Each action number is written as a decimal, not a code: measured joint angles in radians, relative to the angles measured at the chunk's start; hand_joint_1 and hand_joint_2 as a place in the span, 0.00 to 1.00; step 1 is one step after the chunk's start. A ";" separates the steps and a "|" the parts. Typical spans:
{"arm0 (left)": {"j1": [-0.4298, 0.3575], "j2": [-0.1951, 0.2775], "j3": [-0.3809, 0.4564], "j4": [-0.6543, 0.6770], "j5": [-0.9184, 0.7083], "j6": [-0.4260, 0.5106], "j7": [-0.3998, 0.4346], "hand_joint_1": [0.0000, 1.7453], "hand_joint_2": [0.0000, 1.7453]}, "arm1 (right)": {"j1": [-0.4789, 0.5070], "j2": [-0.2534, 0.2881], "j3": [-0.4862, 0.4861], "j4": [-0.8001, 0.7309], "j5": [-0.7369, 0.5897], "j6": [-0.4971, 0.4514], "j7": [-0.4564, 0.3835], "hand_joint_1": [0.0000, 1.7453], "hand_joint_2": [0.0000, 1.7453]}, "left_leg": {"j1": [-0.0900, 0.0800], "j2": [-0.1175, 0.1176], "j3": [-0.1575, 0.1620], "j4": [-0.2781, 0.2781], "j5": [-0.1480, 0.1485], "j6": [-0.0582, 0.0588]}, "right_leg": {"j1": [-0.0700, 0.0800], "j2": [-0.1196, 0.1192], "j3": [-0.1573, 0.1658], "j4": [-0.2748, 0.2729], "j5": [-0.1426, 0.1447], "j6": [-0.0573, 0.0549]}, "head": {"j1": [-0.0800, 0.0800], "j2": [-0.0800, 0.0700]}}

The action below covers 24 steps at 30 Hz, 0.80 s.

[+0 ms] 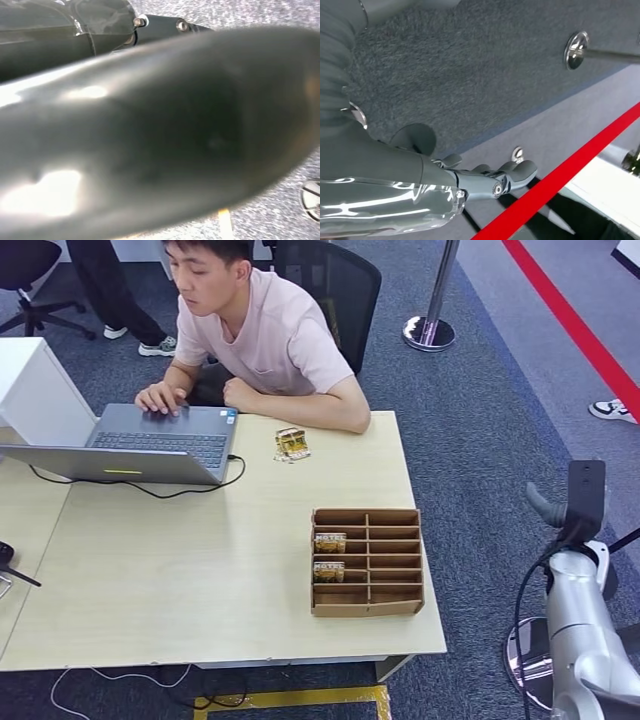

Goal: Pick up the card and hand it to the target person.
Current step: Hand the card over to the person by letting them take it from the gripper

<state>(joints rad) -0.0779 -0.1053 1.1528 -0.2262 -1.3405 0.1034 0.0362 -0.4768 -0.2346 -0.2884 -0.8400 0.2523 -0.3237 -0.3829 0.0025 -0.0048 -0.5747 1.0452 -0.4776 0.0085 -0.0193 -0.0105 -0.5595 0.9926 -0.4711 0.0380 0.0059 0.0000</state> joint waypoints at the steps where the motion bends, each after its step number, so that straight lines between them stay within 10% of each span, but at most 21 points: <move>1: 0.000 0.000 0.000 0.000 0.000 0.000 0.000 0.00 0.00 | 0.005 -0.002 -0.011 0.002 0.001 0.000 -0.002 0.00 1.00 | 0.000 0.000 0.000 0.000 0.000 0.000 | 0.000 0.000 0.000 0.000 0.000 0.000 | 0.000 0.000; 17: 0.000 -0.001 0.001 0.000 0.015 0.010 0.005 0.00 0.00 | 0.088 -0.018 -0.180 0.122 -0.119 0.070 -0.046 0.00 1.00 | 0.000 -0.001 0.000 0.000 -0.001 0.001 | 0.000 -0.002 0.000 -0.001 -0.001 0.002 | 0.000 0.000; 21: -0.001 -0.001 0.003 0.000 0.021 0.019 0.007 0.00 1.00 | 0.146 -0.019 -0.256 0.235 -0.149 0.113 -0.055 0.00 0.00 | 0.000 -0.001 0.000 0.000 -0.002 0.002 | 0.000 -0.001 0.000 -0.001 -0.002 0.002 | 0.000 0.000; 24: -0.001 -0.001 0.004 0.000 0.028 0.022 0.007 0.00 1.00 | 0.183 -0.016 -0.299 0.320 -0.152 0.127 0.026 0.00 0.00 | 0.001 -0.001 0.000 0.000 -0.002 0.001 | 0.001 -0.001 0.000 -0.002 -0.002 0.002 | 0.000 0.000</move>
<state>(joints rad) -0.0786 -0.1064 1.1566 -0.2262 -1.3128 0.1252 0.0430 -0.2940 -0.2505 -0.5869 -0.5200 0.1002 -0.1965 -0.3572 0.0031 -0.0058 -0.5747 1.0448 -0.4794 0.0100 -0.0186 -0.0119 -0.5594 0.9910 -0.4736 0.0398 0.0057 -0.0001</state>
